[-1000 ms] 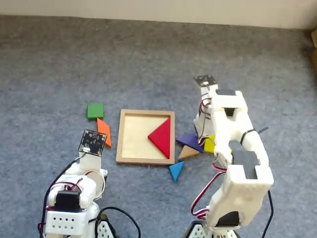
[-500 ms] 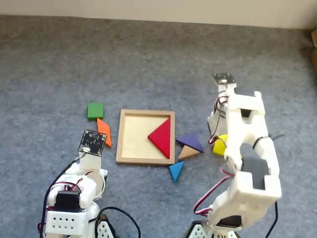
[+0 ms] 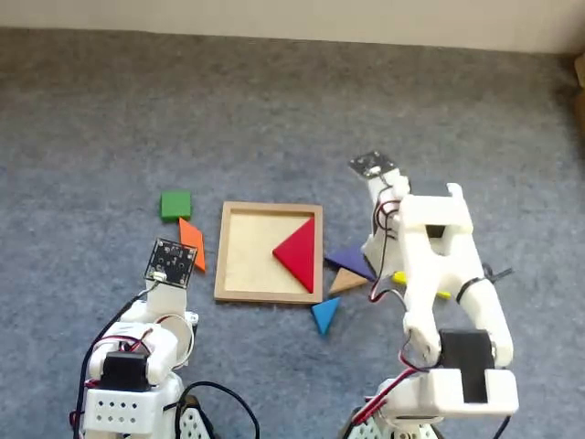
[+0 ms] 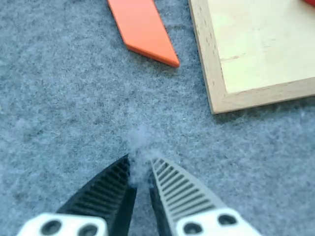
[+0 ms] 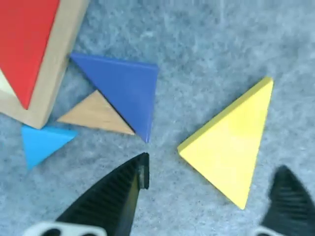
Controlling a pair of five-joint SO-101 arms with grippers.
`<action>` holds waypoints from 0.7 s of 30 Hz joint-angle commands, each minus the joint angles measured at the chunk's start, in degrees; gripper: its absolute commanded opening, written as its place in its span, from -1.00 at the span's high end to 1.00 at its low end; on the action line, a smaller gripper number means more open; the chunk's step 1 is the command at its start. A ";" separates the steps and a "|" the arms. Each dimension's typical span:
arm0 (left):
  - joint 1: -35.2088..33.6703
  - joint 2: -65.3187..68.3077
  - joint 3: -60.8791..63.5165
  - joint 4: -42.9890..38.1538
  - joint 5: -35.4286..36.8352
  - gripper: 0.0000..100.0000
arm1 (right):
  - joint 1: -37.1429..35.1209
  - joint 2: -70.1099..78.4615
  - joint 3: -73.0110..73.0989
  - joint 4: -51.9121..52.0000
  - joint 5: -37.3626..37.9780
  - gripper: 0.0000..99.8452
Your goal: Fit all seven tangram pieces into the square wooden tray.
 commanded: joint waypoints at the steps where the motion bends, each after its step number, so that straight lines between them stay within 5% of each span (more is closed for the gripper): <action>1: -0.48 -2.86 1.10 0.35 -0.44 0.99 | -0.75 1.63 -0.40 0.57 1.67 0.09; 21: -0.48 -2.86 1.10 0.35 -0.44 0.99 | 4.44 11.65 -0.13 -8.13 3.96 0.11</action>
